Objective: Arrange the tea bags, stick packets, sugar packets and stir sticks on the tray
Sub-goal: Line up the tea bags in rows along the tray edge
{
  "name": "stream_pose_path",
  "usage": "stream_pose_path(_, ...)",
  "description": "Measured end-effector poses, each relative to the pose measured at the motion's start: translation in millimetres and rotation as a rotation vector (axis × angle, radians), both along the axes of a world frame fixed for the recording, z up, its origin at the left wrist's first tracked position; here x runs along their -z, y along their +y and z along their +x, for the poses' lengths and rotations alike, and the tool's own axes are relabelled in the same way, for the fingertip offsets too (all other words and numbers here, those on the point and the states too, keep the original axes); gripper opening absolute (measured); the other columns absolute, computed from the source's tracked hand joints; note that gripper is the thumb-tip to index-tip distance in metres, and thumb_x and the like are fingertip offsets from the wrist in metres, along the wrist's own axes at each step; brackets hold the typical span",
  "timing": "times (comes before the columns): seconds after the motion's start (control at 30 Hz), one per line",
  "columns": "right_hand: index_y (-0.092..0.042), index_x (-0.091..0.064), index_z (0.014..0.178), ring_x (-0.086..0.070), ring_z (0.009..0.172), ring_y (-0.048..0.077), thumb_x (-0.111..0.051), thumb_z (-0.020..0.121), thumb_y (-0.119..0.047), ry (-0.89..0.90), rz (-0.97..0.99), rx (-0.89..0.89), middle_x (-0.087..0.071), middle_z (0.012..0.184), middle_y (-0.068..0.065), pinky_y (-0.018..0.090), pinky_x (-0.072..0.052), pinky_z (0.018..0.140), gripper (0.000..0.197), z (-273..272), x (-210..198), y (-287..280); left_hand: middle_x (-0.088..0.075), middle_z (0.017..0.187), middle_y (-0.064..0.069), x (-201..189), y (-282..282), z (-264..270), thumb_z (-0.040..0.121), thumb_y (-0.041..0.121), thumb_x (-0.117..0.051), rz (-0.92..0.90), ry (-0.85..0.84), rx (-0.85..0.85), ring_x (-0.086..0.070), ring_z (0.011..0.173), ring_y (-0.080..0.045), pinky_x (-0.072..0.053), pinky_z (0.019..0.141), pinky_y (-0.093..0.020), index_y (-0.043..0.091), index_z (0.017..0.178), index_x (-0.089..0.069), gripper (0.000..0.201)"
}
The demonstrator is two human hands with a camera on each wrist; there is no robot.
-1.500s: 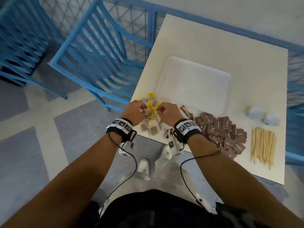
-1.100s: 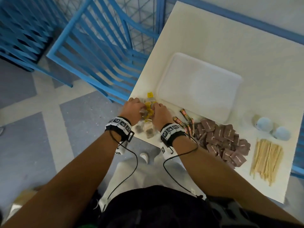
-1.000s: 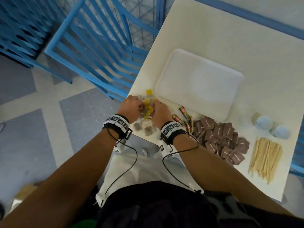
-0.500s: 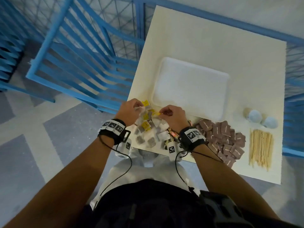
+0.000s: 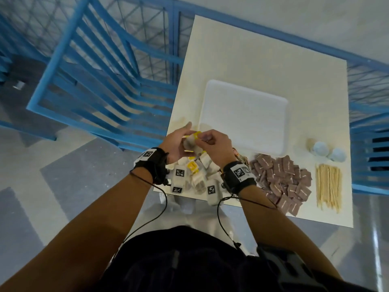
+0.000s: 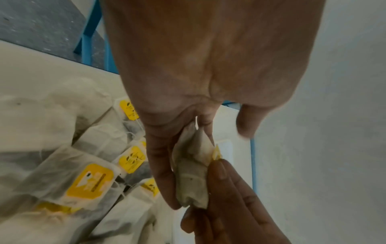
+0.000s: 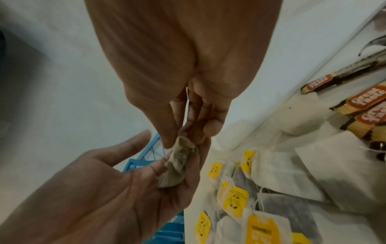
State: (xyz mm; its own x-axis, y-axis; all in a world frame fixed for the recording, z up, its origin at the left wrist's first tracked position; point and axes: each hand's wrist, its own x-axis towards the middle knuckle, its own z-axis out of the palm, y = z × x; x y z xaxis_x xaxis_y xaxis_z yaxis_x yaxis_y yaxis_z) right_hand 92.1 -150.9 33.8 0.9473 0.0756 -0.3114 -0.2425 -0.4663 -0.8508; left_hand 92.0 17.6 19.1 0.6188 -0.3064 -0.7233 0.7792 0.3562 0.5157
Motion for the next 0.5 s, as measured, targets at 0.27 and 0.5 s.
stream_pose_path(0.27,-0.023,-0.07,0.101,-0.07,0.074,0.012,-0.064,0.091,-0.012,0.009,-0.104,-0.009,-0.072,0.081,-0.002,0.024,-0.057,0.073,0.016,-12.4,6.2,-5.2,-0.07,0.106,-0.02,15.4,1.8,-7.8,0.105,0.002,-0.05,0.175,0.012,-0.099,-0.07,0.091,-0.031,-0.064,0.076,-0.047,0.004,0.118,-0.061,0.017)
stream_pose_path(0.5,-0.011,-0.066,0.095,-0.059,0.085,0.021,-0.078,0.083,-0.033,0.096,-0.459,-0.394,-0.063,0.095,0.003,0.035,-0.05,0.076,0.028,-44.0,39.0,3.0,-0.07,0.099,-0.015,16.9,5.9,-12.4,0.103,0.008,-0.058,0.201,0.01,-0.052,-0.07,0.085,-0.024,-0.064,0.074,-0.047,-0.001,0.129,-0.06,0.028)
